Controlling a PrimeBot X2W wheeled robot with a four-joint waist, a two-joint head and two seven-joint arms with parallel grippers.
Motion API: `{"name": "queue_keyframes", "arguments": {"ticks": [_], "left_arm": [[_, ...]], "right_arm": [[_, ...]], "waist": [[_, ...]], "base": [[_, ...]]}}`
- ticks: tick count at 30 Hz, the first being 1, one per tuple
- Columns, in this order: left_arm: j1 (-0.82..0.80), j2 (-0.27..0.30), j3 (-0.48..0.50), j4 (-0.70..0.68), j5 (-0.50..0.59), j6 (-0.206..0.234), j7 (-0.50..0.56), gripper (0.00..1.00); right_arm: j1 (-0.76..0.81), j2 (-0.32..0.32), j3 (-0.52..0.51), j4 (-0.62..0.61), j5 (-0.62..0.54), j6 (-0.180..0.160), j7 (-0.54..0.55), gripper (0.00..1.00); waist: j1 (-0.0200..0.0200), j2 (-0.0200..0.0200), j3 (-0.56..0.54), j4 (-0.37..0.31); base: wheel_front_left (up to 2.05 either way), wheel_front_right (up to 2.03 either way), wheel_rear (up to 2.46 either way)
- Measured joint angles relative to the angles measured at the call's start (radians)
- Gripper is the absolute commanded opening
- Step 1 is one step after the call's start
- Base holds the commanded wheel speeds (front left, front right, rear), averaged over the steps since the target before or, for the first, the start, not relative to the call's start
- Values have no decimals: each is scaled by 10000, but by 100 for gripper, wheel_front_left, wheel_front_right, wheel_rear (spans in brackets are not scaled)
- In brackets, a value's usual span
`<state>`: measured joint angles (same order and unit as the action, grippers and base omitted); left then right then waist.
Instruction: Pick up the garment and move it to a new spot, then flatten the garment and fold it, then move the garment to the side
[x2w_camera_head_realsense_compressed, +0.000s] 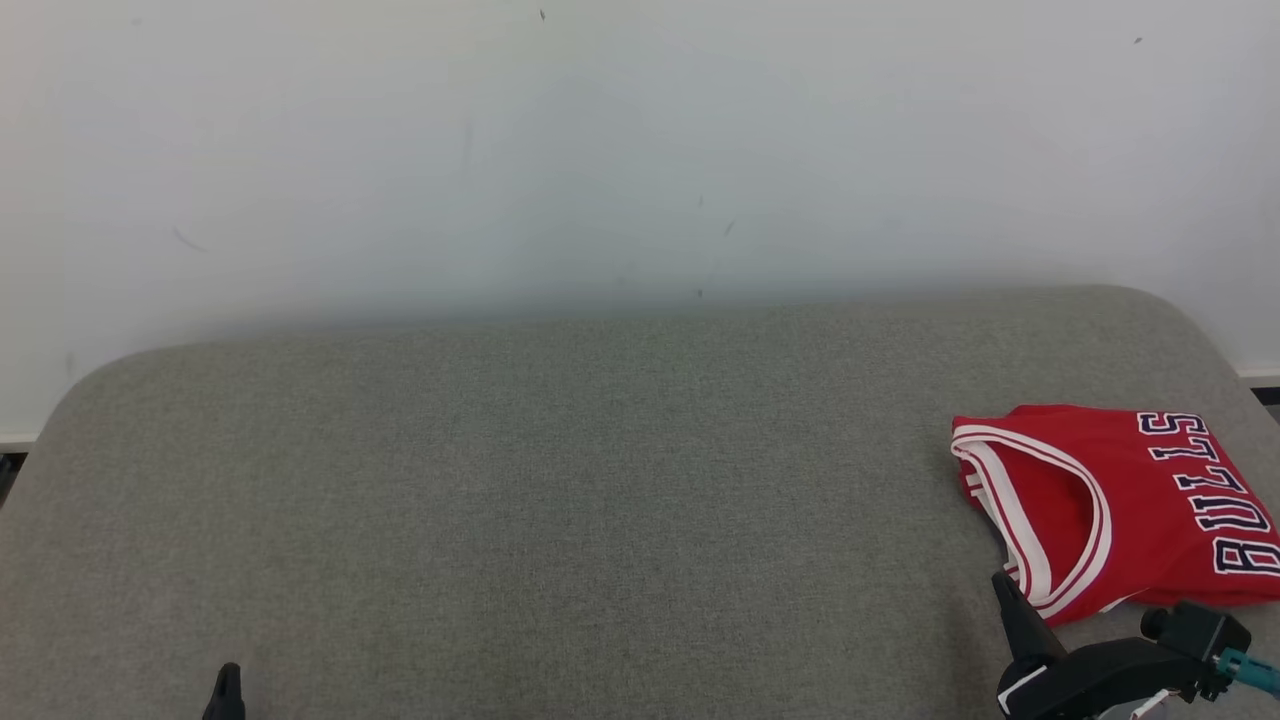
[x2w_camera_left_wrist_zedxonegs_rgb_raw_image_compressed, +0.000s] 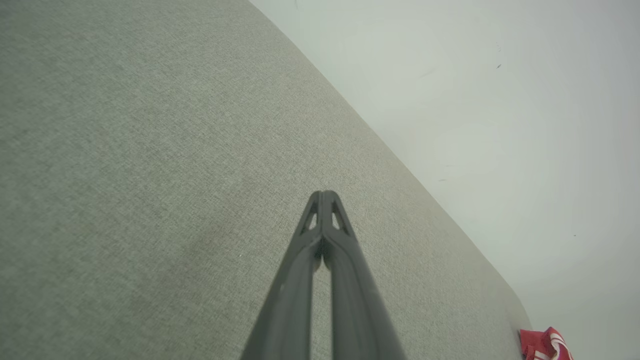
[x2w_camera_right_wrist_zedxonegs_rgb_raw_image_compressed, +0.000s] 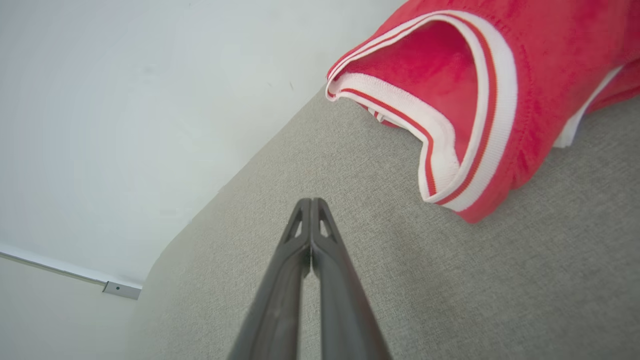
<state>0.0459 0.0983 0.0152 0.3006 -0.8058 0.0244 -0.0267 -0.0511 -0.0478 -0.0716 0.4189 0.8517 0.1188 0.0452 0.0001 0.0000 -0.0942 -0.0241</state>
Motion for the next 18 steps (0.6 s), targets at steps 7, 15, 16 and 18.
{"name": "queue_keyframes", "arguments": {"ticks": [7, 15, 16, 18], "left_arm": [[-161, -44, 77, -4, -1114, -178, 192, 0], [-377, -113, 176, -10, -2230, -435, 397, 0], [-377, -127, 196, -8, -2343, -437, 443, 0], [-378, -165, 245, -8, -2585, -497, 454, 0]], "right_arm": [[0, 4, -90, -117, 1001, 0, 86, 0], [-2, 6, -184, -336, 2063, 0, 176, 0], [-2, 6, -190, -351, 2173, 0, 178, 0], [-5, 8, -205, -384, 2433, 0, 182, 0]], "waist": [[0, 0, 133, 34], [1, 0, 267, 66], [0, 0, 284, 71], [0, 0, 317, 79]], "base": [[0, 0, 0], [0, 0, 0], [0, 0, 0], [0, 0, 0]]}}
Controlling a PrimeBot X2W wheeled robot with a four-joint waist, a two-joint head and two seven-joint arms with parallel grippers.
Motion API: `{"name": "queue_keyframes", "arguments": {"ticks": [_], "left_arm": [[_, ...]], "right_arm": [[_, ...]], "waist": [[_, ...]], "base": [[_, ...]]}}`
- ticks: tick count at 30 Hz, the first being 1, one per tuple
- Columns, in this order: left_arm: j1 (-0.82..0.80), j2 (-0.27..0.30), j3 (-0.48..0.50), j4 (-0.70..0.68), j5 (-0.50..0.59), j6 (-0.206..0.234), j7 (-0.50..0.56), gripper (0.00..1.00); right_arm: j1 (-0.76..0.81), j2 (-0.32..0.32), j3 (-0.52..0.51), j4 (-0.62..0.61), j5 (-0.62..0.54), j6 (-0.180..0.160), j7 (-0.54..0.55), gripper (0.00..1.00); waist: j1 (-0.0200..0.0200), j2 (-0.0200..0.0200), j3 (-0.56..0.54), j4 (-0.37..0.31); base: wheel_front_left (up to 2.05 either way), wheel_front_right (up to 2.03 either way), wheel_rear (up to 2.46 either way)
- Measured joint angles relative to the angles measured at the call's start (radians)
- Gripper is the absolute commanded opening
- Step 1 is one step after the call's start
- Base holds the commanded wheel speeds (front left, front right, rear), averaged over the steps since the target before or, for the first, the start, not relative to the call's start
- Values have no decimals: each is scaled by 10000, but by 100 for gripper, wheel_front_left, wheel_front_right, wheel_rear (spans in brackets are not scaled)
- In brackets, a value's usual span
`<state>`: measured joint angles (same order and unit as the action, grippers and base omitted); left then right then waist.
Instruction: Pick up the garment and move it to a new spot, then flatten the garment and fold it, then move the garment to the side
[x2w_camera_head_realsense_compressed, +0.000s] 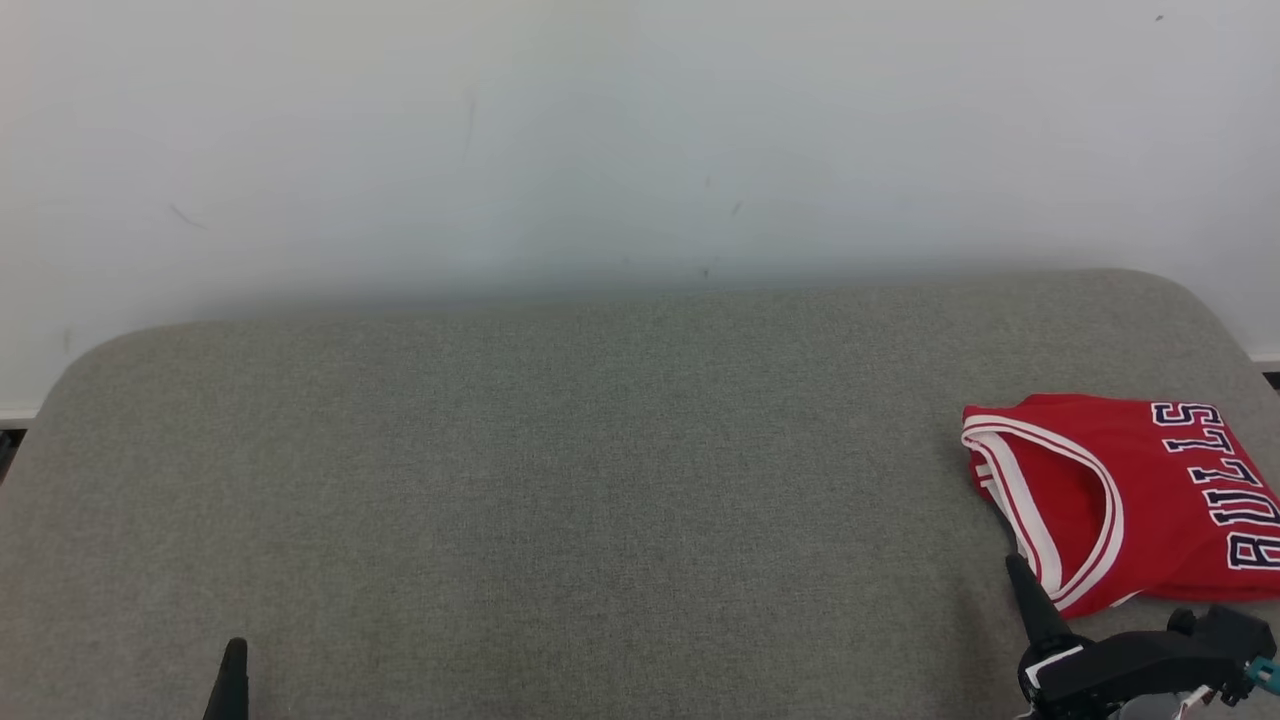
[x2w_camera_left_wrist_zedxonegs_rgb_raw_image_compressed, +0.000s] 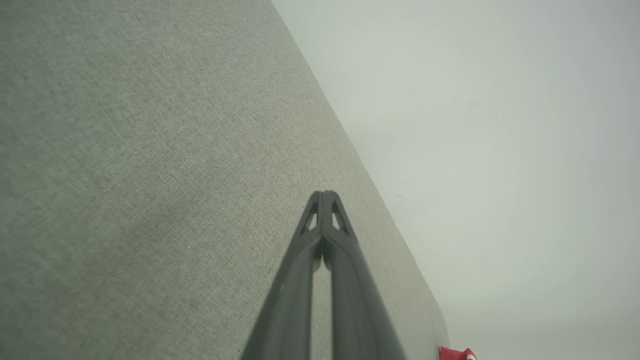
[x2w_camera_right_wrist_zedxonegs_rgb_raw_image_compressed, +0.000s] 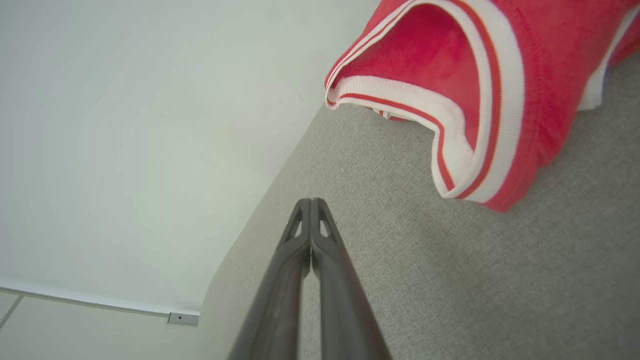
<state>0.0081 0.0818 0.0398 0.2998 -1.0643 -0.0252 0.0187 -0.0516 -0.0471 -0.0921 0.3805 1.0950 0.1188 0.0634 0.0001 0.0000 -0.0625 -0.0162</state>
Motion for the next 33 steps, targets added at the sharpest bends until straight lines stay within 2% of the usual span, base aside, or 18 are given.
{"name": "queue_keyframes", "arguments": {"ticks": [33], "left_arm": [[-681, -337, 441, 13, -4316, -817, 788, 0]], "right_arm": [[-203, 10, -351, -633, 4111, 4, 431, 0]], "waist": [[-2, 0, 531, 133]], "base": [[0, 0, 0]]}}
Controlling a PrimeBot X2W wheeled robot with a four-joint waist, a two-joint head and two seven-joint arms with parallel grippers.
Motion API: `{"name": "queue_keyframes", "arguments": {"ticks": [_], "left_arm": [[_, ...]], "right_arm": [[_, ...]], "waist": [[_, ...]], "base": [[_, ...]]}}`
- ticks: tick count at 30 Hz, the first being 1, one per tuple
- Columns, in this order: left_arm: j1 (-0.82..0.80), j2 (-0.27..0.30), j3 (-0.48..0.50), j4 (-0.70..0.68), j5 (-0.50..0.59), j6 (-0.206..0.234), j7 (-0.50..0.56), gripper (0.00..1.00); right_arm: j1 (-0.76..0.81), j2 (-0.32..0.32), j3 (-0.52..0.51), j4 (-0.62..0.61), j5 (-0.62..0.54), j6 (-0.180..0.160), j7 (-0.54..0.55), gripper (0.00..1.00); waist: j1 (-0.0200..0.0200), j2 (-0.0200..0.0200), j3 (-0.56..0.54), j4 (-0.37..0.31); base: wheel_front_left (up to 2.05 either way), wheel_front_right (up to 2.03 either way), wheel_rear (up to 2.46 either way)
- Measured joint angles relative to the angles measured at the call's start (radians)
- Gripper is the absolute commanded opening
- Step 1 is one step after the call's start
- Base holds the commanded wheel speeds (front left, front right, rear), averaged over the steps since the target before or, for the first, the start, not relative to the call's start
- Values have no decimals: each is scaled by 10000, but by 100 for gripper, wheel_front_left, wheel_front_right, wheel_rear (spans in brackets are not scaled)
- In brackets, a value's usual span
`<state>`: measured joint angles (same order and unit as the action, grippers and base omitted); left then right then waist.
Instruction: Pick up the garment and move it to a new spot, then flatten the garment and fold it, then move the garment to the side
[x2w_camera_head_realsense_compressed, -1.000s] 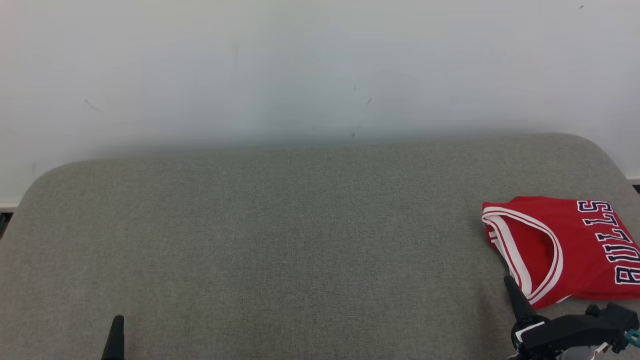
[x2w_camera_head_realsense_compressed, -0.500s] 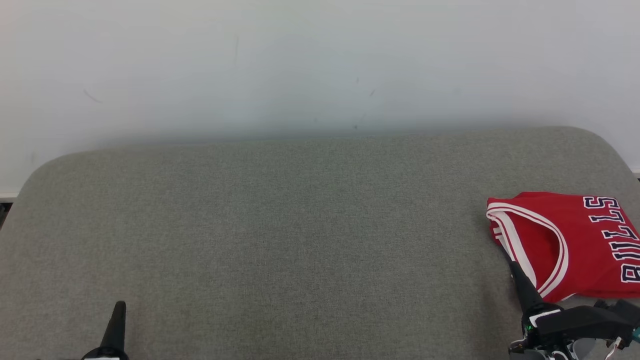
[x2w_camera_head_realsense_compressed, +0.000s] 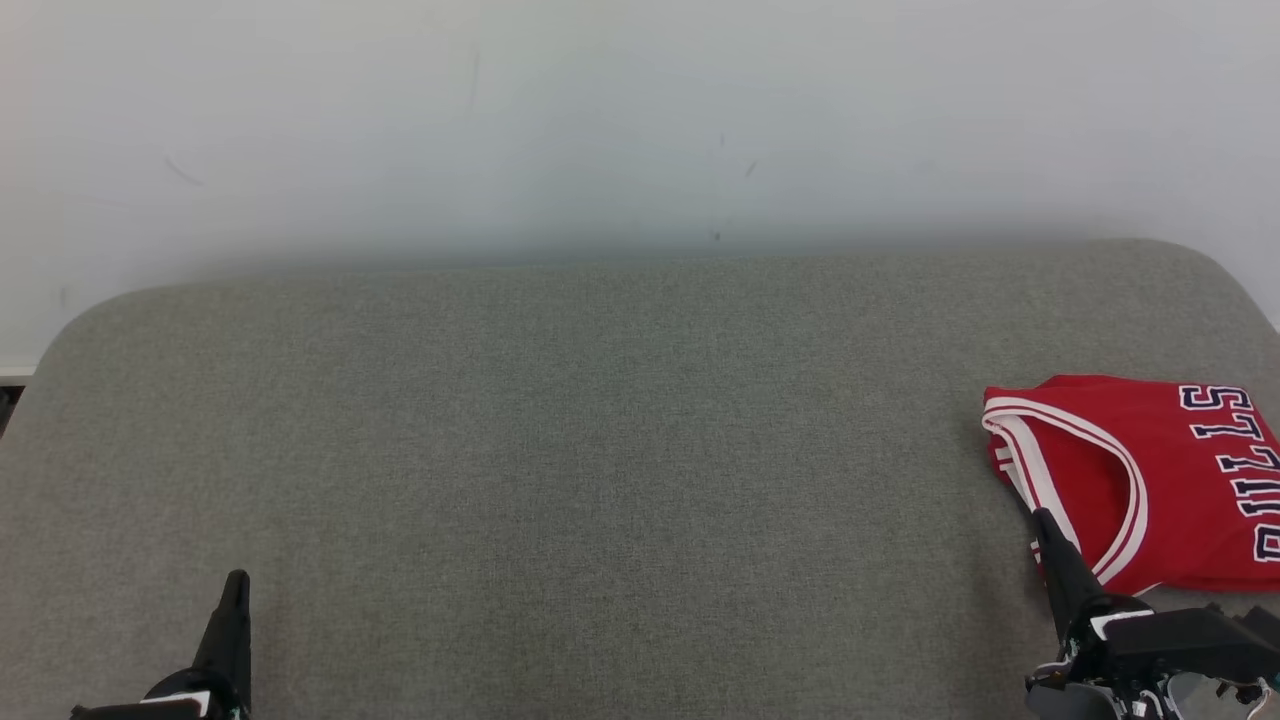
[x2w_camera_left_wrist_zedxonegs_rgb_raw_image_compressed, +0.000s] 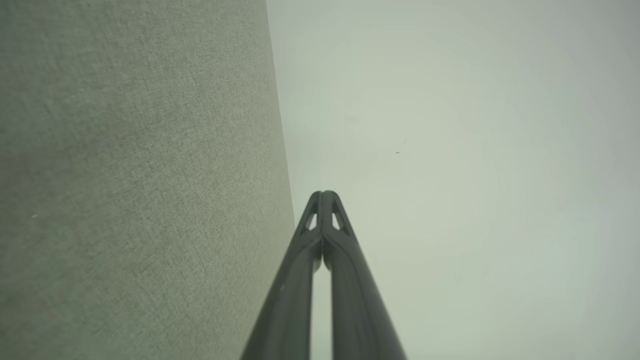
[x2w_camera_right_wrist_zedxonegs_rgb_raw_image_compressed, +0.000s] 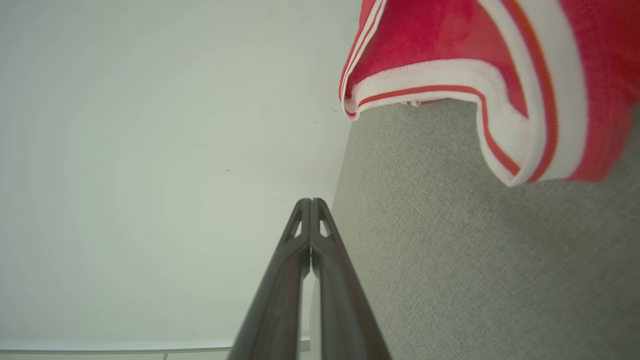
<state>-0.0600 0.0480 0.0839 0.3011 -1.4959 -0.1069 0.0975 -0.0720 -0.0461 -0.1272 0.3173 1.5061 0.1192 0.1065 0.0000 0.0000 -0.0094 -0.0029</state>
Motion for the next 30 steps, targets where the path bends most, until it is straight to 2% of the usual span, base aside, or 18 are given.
{"name": "queue_keyframes", "arguments": {"ticks": [8, 30], "left_arm": [[-165, -88, 69, 0, -976, -171, 161, 0], [-281, -98, 69, -2, -978, -171, 161, 0]], "right_arm": [[-42, 4, -61, -127, 920, 12, 81, 0], [-48, 4, -63, -190, 945, 12, 81, 0]], "waist": [[0, 1, 110, 29], [0, 0, 111, 29]], "base": [[0, 0, 0], [0, 0, 0]]}}
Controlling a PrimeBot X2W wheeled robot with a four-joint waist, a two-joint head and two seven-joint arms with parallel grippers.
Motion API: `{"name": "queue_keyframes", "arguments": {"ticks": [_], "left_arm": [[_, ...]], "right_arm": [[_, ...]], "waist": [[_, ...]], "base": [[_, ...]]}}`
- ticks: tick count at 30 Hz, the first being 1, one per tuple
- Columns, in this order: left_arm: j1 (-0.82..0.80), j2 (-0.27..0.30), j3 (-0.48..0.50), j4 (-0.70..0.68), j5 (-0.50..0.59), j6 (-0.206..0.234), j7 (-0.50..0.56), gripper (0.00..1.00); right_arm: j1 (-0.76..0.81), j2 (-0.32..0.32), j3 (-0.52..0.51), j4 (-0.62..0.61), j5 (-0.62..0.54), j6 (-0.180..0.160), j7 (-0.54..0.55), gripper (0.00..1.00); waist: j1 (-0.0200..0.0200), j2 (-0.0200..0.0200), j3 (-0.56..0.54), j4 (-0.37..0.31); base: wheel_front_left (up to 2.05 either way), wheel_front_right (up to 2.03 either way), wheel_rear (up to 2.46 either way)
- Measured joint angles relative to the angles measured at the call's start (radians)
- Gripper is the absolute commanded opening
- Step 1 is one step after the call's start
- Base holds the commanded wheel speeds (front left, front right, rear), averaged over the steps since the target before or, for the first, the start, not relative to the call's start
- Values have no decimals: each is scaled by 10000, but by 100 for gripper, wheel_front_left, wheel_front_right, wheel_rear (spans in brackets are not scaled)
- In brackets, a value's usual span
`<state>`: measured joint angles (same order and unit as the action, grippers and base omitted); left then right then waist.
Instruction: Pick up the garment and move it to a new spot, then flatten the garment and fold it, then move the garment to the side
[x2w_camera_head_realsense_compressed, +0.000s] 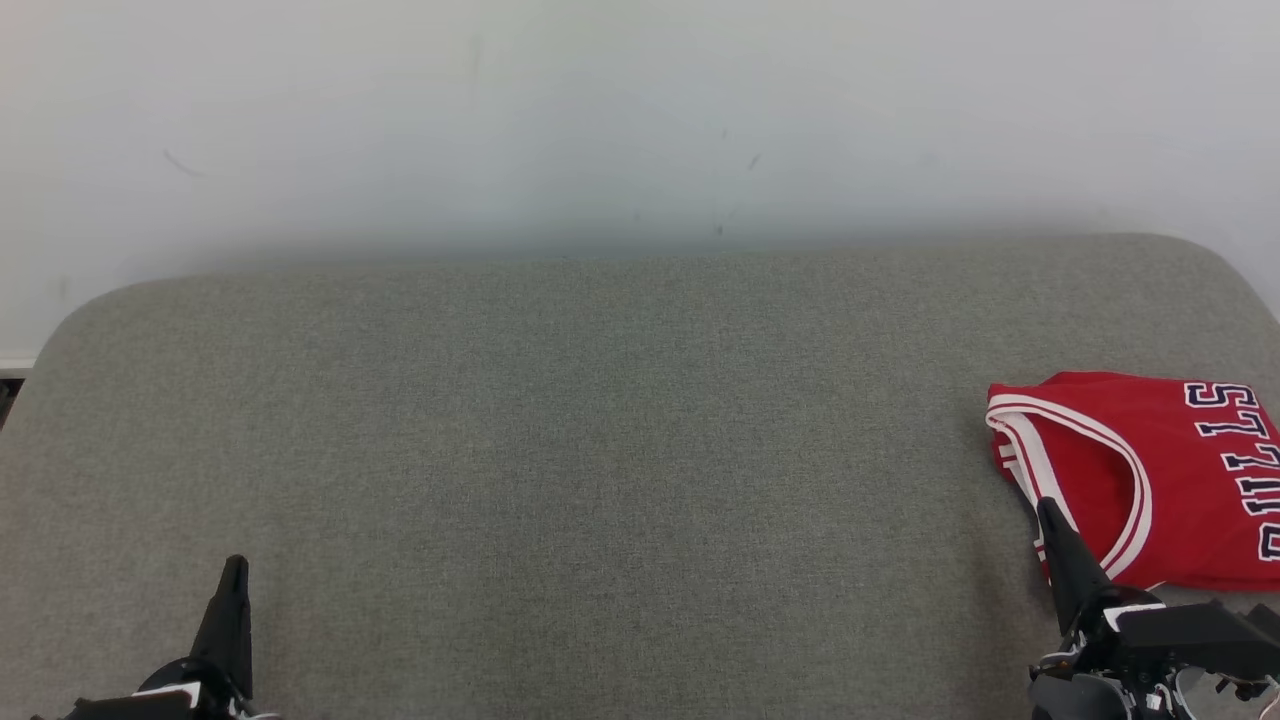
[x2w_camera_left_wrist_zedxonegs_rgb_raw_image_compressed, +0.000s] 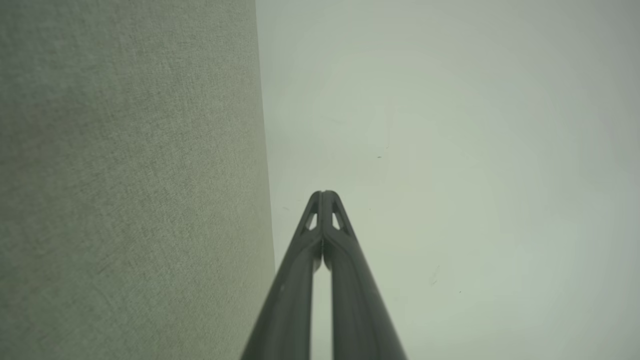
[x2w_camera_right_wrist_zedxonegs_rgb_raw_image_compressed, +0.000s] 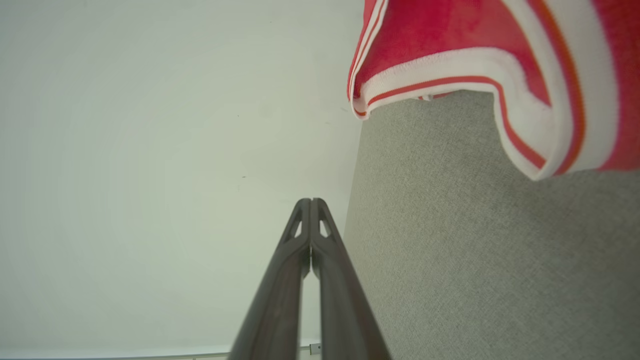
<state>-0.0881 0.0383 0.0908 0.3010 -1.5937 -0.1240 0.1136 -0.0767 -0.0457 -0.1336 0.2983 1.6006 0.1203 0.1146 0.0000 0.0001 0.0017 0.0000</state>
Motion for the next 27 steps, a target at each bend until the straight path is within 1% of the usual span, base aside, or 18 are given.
{"name": "queue_keyframes", "arguments": {"ticks": [27], "left_arm": [[0, -2, -2, -6, 0, 0, 0, 0]], "right_arm": [[0, 0, 2, -21, 8, 0, -2, 0]], "waist": [[0, 0, 1, 0]], "base": [[0, 0, 0]]}}
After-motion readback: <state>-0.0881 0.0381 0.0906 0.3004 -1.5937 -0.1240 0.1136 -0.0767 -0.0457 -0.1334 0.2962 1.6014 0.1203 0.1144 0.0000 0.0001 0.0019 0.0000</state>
